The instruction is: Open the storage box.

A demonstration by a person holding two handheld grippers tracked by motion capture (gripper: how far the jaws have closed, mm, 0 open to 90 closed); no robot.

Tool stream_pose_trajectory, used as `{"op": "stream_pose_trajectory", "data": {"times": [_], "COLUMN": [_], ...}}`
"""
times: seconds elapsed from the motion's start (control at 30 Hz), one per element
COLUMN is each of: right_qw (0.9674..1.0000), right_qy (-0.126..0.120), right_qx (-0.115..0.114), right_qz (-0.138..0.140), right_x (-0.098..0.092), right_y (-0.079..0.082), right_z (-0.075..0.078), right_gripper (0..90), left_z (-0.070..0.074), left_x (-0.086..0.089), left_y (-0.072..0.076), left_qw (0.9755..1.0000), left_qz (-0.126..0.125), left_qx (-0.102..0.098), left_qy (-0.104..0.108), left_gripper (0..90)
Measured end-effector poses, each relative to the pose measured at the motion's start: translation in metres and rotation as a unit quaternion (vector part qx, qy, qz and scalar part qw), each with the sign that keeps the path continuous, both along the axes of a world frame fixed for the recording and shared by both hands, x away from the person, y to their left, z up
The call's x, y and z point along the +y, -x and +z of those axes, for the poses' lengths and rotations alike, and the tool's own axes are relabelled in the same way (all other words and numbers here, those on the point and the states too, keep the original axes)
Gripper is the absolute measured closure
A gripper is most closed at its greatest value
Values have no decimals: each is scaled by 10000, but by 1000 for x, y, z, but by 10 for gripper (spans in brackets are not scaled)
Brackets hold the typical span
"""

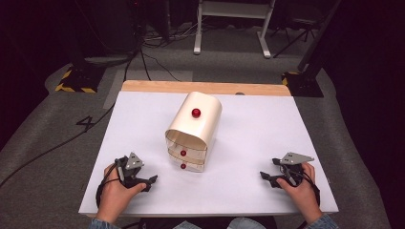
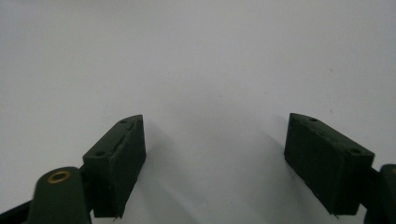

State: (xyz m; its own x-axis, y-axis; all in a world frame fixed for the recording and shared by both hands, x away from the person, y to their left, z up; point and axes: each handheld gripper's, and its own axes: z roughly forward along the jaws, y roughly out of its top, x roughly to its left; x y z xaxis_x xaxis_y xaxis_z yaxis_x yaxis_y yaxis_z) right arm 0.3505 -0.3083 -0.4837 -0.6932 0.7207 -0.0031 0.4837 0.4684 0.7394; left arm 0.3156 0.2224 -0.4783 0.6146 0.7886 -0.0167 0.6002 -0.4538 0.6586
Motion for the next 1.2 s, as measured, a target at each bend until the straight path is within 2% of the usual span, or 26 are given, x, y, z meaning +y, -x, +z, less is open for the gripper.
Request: {"op": "stream_pose_trajectory", "data": {"times": [0.03, 0.07, 0.1, 0.13, 0.17, 0.23, 0.3, 0.37, 0.4, 0.47, 0.53, 0.57, 0.6, 0.63, 0.73, 0.77, 0.87, 1.0, 1.03, 1.1, 1.2], "right_qw": [10000, 10000, 10000, 10000, 10000, 10000, 10000, 10000, 10000, 10000, 10000, 10000, 10000, 10000, 10000, 10000, 10000, 10000, 10000, 10000, 10000], "right_qy": [1, -8, -8, -6, -6, -7, -7, -12, -12, -11, -13, -13, -10, -12, -11, -10, -11, -11, -11, -10, -9], "right_qx": [-4, -5, -5, -9, -10, -10, -11, -12, -11, -13, -13, -14, -15, -14, -13, -13, -13, -14, -14, -16, -19], "right_qz": [-2, -1, -1, -3, -3, -2, -4, -1, -2, -2, -2, -2, -2, -2, 0, -1, -1, -2, -4, -2, -1], "right_x": [0, 0, 0, 0, 0, 0, 0, 0, 0, 0, 0, 0, 0, 0, 0, 0, 0, 0, 0, 0, 0], "right_y": [0, 0, 0, 0, 0, 0, 0, 0, 0, 0, 0, 0, 0, 0, 0, 0, 0, 0, 0, 1, 1], "right_z": [0, 0, 0, 0, 0, 0, 0, 0, 0, 0, 0, 0, 0, 0, 0, 0, 0, 0, 0, 0, 0], "right_gripper": [210, 210, 210, 210, 210, 210, 210, 210, 210, 210, 210, 210, 210, 210, 210, 210, 210, 210, 210, 210, 210], "left_z": [3, 6, 9, 14, 22, 26, 34, 36, 40, 42, 41, 41, 40, 38, 35, 32, 29, 25, 23, 20, 18], "left_x": [-2, -4, -6, -8, -15, -19, -31, -35, -44, -52, -60, -60, -69, -73, -80, -85, -90, -98, -100, -103, -104], "left_y": [2, 4, 6, 7, 12, 15, 23, 26, 32, 36, 40, 40, 41, 41, 39, 35, 31, 29, 28, 28, 27], "left_qw": [9999, 9997, 9992, 9986, 9983, 9983, 9976, 9973, 9962, 9947, 9922, 9922, 9900, 9895, 9896, 9891, 9886, 9891, 9896, 9888, 9883], "left_qz": [143, 175, 177, 161, 46, 22, -139, -187, -309, -419, -487, -487, -563, -550, -511, -430, -210, 33, 103, 308, 412], "left_qx": [61, 71, 71, 47, -21, -73, -204, -232, -336, -396, -453, -453, -502, -541, -643, -753, -803, -896, -946, -980, -1011], "left_qy": [10, 154, 347, 509, 578, 582, 644, 666, 742, 848, 1057, 1057, 1190, 1226, 1182, 1191, 1253, 1168, 1078, 1086, 1068], "left_gripper": [242, 271, 271, 354, 387, 417, 453, 475, 483, 494, 509, 523, 537, 547, 573, 578, 592, 616, 632, 676, 728]}}
